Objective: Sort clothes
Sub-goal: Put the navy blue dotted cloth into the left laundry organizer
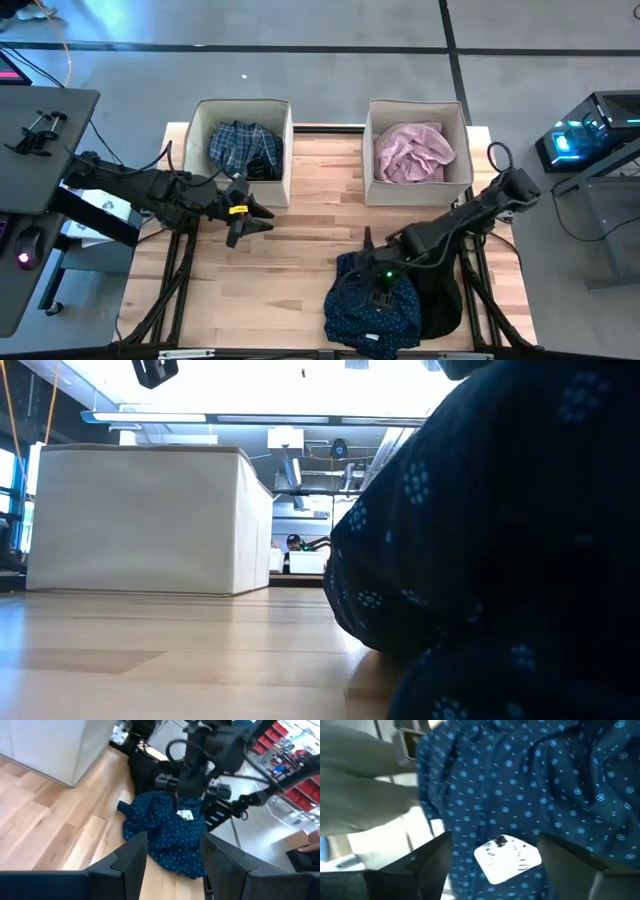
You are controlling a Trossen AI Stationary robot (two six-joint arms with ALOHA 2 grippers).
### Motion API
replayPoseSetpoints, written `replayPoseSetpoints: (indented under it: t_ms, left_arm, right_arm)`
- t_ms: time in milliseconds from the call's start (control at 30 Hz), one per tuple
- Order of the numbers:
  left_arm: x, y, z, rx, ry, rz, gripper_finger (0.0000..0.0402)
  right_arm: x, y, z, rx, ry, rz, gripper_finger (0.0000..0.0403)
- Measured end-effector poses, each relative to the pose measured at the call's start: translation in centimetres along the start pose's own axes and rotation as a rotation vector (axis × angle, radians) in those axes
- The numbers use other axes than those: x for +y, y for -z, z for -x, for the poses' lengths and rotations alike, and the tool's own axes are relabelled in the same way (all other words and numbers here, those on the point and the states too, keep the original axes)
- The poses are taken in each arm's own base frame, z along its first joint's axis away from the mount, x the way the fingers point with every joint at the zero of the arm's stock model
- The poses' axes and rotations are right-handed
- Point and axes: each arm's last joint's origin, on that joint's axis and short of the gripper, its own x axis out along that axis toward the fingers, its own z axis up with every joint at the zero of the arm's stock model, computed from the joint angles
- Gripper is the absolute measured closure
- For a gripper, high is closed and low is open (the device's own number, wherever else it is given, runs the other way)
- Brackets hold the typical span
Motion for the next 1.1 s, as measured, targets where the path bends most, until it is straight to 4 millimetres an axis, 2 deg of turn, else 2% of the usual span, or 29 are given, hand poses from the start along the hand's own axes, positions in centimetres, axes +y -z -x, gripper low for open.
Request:
replayPoseSetpoints:
  t_ms: [233, 500, 733, 900, 1100]
  left_arm:
    - [0.1, 0.1, -0.5, -0.003, -0.042, -0.002, 0.0230]
    - [0.3, 0.7, -2.0, 0.043, -0.075, 0.019, 0.0230]
    - [0.4, 1.0, -2.9, 0.073, -0.086, 0.036, 0.0230]
    - [0.4, 1.0, -2.9, 0.073, -0.084, 0.036, 0.0230]
    - [0.4, 1.0, -2.9, 0.069, -0.080, 0.037, 0.0230]
  right_arm:
    - [-0.6, -0.1, -2.0, -0.021, 0.112, 0.066, 0.0112]
    - [-0.4, 1.3, -5.2, -0.066, 0.337, 0.283, 0.0112]
    - [-1.6, 1.1, -8.5, -0.022, 0.404, 0.234, 0.0115]
    - [-2.4, 1.0, -10.2, -0.006, 0.434, 0.226, 0.0161]
    - [-2.8, 0.5, -10.7, -0.028, 0.435, 0.212, 0.0268]
